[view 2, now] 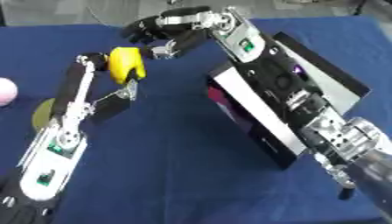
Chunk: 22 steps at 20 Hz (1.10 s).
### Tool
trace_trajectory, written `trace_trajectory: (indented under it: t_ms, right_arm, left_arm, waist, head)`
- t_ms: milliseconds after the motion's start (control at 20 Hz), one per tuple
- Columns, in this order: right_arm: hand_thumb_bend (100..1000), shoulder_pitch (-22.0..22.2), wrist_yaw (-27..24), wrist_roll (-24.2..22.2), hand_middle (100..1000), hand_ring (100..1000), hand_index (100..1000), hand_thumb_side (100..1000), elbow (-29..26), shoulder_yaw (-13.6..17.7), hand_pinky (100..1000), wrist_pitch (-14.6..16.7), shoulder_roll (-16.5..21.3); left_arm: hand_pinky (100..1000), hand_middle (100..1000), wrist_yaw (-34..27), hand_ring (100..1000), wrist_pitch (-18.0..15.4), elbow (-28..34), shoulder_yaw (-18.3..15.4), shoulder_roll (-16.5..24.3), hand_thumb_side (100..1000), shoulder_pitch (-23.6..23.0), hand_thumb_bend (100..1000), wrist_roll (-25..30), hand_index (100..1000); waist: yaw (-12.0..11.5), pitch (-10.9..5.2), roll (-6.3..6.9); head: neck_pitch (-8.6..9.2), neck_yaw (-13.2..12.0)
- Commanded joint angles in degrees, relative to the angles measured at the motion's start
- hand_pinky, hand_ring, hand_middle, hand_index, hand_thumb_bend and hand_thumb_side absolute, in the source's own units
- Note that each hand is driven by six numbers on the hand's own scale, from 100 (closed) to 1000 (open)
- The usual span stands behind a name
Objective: Pick up the objects with one hand, pass them to the other hand, and then place them into the box on the other side of the table.
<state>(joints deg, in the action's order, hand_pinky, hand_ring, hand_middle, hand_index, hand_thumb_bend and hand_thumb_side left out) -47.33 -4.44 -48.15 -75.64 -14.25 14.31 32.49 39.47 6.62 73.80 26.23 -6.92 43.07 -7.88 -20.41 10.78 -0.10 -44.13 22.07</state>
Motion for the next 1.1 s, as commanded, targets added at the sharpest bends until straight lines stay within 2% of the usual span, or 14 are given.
trace_trajectory:
  t_ms: [50, 550, 600, 650, 1100]
  right_arm:
    - [100, -0.8, -0.9, -0.3, 1000, 1000, 1000, 584, -1.8, 0.2, 1000, -0.4, 1.2]
    - [100, -0.4, 0.0, -0.2, 1000, 1000, 1000, 603, -2.0, 0.1, 1000, 0.3, 1.3]
    - [100, -0.4, 0.2, -0.2, 1000, 1000, 1000, 574, -2.0, 0.0, 1000, 0.3, 1.3]
    - [100, -0.3, 0.4, -0.2, 1000, 1000, 1000, 609, -1.9, 0.0, 1000, 0.5, 1.3]
    - [100, -0.2, 1.9, -0.1, 1000, 1000, 1000, 662, -1.6, -0.3, 1000, 1.9, 1.0]
  left_arm:
    - [733, 446, 0.8, 656, 0.1, 0.2, -0.6, -0.7, 360, 1.4, 100, -0.9, 552]
    - [732, 444, 1.2, 655, 0.4, 0.3, -0.6, -0.8, 353, 1.8, 100, -2.0, 551]
    - [732, 443, 1.2, 654, 0.4, 0.3, -0.7, -0.9, 379, 1.9, 100, -2.2, 551]
    - [732, 443, 1.2, 653, 0.4, 0.4, -0.7, -0.9, 355, 1.9, 100, -2.4, 551]
    - [731, 439, 1.3, 648, 0.3, 0.3, -0.6, -1.1, 357, 2.1, 100, -3.7, 550]
  waist:
    - [0.1, -0.13, -0.72]
    - [0.4, -0.07, -0.75]
    - [0.4, -0.04, -0.76]
    - [0.4, -0.03, -0.78]
    - [0.6, 0.0, -1.05]
  head:
    - [0.75, 0.2]
    - [0.67, 0.4]
    - [0.68, 0.5]
    - [0.67, 0.5]
    - [0.62, 0.7]
